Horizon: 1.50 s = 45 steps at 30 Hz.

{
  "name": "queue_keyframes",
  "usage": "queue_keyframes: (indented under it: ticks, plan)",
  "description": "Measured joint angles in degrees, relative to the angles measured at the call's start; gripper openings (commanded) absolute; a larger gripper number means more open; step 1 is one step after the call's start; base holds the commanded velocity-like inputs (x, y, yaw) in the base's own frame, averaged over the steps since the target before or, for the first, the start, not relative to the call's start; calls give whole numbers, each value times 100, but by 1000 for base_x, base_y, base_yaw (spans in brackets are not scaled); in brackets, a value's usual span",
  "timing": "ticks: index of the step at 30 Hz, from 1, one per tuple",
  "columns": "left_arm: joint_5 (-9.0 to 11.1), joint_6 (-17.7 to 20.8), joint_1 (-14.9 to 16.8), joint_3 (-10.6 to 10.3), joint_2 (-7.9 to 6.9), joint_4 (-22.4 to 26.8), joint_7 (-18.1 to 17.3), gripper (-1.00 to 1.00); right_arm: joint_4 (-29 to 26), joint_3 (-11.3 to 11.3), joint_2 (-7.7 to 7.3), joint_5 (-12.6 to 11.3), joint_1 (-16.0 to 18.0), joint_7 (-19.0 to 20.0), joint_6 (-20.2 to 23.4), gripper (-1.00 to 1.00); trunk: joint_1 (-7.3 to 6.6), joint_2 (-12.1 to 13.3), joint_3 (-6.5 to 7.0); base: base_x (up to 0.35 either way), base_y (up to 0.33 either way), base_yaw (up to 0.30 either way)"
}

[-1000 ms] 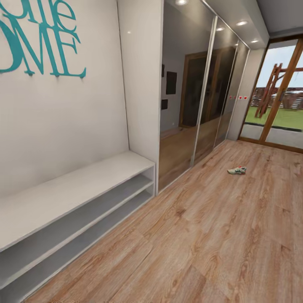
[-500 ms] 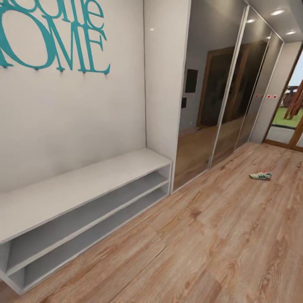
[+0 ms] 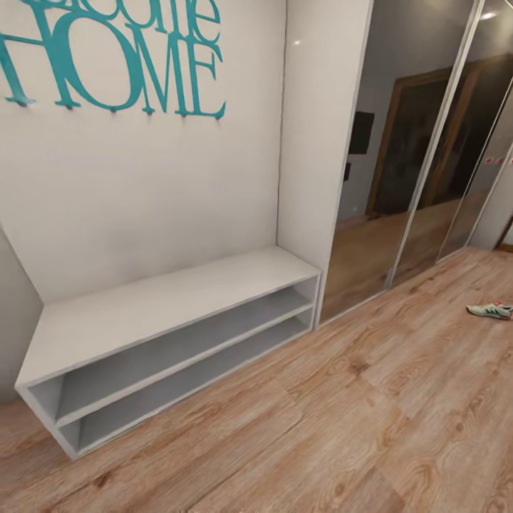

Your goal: Pick up the two gym shoes and the two sandals from the corridor floor and place them onto the hallstand (shoe rack) in the corridor, making sure they are on the rack and not on the floor. Arrange them so the two gym shoes are next to each other and the two sandals are next to each other.

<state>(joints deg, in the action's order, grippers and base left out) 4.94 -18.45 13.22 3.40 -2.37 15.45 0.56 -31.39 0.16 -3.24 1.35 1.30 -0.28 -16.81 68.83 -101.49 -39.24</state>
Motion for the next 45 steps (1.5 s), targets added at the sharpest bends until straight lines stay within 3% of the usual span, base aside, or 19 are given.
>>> queue_keyframes:
  ticks: [45]
  plan:
    - [0, 0, 0, 1, 0, 0, 0, 100, 9, 0, 9, 0, 0, 1, 1, 100, 989, -1805, -909, 0, 0, 274]
